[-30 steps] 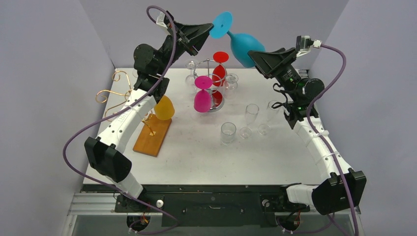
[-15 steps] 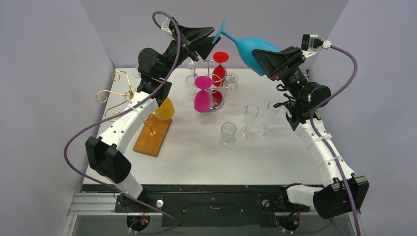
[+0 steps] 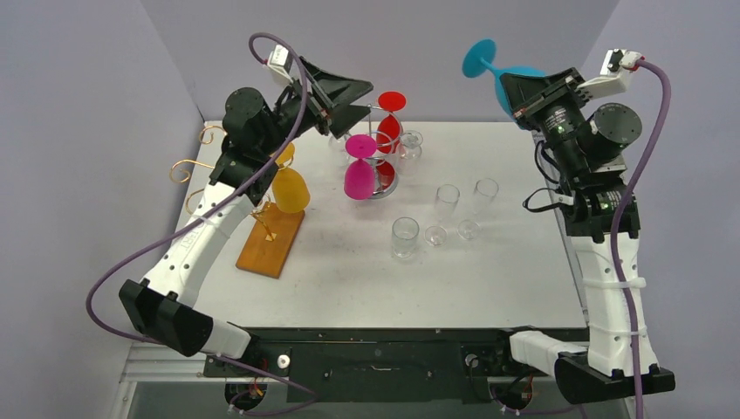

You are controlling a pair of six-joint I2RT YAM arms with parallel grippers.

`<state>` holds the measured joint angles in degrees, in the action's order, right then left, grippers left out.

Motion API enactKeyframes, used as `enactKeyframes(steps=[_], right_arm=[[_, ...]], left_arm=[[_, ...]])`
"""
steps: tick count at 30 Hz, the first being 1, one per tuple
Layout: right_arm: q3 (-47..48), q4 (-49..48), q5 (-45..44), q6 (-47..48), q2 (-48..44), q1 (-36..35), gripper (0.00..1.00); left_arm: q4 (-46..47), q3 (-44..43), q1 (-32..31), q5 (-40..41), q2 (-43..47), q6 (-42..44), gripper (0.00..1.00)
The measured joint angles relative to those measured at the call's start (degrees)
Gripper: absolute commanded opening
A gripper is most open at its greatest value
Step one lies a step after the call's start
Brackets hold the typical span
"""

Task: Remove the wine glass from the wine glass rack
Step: Place the wine glass at the center of the board.

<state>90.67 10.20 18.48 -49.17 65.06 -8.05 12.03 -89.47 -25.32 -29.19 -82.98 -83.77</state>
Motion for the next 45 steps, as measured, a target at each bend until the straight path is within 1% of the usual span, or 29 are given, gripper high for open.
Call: enactKeyframes(steps=[1, 3, 7, 8, 11, 16, 20, 24, 30, 35, 45], right_arm=[[1.9, 4.8, -3.1, 2.3, 0.4, 0.4, 0.00], [4.9, 12.6, -9.4, 6.1, 1.6, 1.3, 0.00], [7.5, 24.9, -19.8, 11.3, 4.9, 3.7, 0.00], [7.5, 27.5, -21.4, 12.3, 5.9, 4.7, 0.00], [7.5, 34.7, -24.2, 14.5, 9.5, 8.7, 0.00], [7.4, 43.0, -26.2, 17.3, 15.4, 13.8, 0.00], [5.3, 45.4, -25.8, 18.6, 18.2, 14.8, 0.00], [1.7, 46.1, -24.7, 18.9, 20.8, 14.2, 0.00], [-2.4, 46.0, -24.5, 18.9, 26.8, 11.2, 0.00], [-4.0, 44.6, -24.0, 18.6, 31.2, 9.5, 0.00], [-6.4, 42.3, -24.0, 18.5, 32.6, 9.6, 0.00]], left_arm=[[-3.2, 0.0, 0.1, 0.0, 0.5, 3.1, 1.00], [-9.9, -0.3, 0.0, 0.1, 1.4, 9.7, 0.97], [-24.2, -1.0, -0.9, 1.5, 1.7, 23.3, 0.96], [-25.8, -1.0, -1.1, 1.7, 1.7, 24.7, 0.96], [-33.0, -1.0, -1.9, 3.1, 2.0, 32.0, 0.96], [-42.4, -1.2, -4.2, 6.6, 3.8, 41.8, 0.96], [-47.1, -1.1, -5.4, 8.7, 6.6, 47.1, 0.96], [-48.1, 0.0, -5.7, 9.7, 9.4, 49.6, 0.96], [-49.0, 1.7, -5.8, 11.1, 10.8, 51.6, 0.96], [-49.6, 1.9, -5.8, 11.9, 10.8, 52.8, 0.96], [-49.6, 1.9, -5.8, 12.3, 10.8, 53.4, 0.96]])
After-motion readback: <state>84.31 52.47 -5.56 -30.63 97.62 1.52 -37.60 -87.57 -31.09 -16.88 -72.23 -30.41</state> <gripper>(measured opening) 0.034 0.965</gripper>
